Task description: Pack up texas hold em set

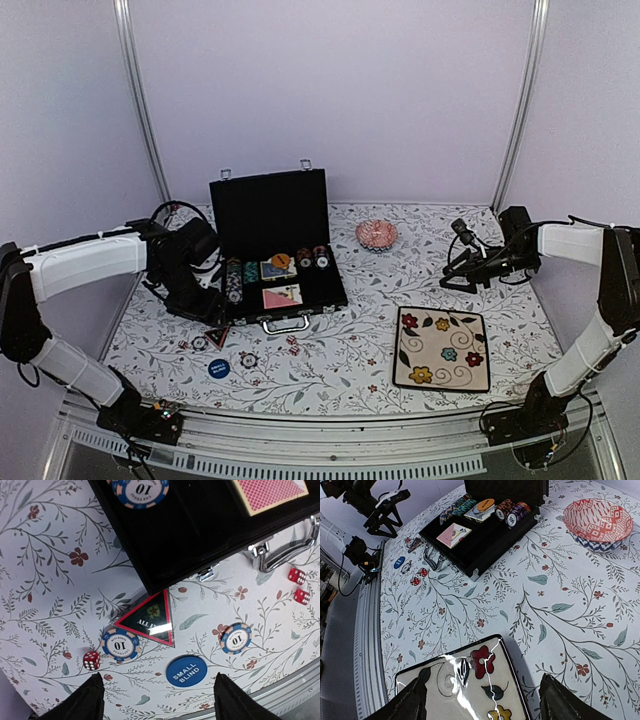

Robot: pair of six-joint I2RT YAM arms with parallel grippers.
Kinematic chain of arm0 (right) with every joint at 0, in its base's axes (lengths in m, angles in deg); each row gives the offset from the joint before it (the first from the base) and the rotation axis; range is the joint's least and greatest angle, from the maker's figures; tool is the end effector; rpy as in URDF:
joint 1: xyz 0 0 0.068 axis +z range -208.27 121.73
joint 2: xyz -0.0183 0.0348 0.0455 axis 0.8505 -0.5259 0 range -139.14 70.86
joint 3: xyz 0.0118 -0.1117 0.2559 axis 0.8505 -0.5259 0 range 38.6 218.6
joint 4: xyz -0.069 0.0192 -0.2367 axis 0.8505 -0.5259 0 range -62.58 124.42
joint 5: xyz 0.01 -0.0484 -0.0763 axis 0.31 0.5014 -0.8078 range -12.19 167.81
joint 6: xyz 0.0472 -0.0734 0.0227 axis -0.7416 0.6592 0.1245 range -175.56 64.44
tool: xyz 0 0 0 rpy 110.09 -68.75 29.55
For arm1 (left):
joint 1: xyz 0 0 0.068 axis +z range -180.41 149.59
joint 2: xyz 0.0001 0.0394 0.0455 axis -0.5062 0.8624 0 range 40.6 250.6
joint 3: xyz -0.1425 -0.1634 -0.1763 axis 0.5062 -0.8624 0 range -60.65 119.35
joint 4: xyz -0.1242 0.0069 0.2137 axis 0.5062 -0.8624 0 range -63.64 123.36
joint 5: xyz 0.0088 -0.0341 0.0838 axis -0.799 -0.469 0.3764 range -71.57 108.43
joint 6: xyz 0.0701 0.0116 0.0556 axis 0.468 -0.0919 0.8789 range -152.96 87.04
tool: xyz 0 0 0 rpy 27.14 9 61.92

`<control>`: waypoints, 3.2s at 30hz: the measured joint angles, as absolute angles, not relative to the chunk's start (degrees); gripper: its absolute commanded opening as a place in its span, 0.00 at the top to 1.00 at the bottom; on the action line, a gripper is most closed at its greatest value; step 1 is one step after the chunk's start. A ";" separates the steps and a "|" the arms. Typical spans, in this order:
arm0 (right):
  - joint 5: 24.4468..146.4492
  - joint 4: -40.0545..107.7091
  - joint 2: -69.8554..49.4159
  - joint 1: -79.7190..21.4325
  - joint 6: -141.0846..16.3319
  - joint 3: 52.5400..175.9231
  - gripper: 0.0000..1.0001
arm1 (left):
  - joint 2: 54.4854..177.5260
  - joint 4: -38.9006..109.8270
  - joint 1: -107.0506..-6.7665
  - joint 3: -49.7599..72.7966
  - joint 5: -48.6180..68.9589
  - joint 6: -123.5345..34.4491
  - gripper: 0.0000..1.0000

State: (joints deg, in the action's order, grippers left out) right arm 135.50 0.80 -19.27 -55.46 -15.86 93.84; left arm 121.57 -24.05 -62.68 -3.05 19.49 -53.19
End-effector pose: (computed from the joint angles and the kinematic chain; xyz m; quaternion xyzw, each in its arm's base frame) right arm 0.2826 0.0819 0.1932 -0.3958 0.7694 0.3979 0.3049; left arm 0.2012 -0.1252 0.1922 0.1038 0.9913 -0.0273 0.0761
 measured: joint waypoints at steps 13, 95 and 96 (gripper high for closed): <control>135.56 0.75 -19.27 -55.44 -15.84 93.86 0.22 | 126.42 -16.97 -61.37 -6.48 17.20 -53.45 0.22; 135.72 -1.83 -20.47 -55.42 -14.28 95.22 0.22 | 134.01 -21.93 -62.13 3.09 16.54 -58.96 0.42; 135.78 -1.81 -20.47 -55.37 -14.28 95.26 0.22 | 133.96 -22.85 -62.64 6.11 16.21 -58.94 0.42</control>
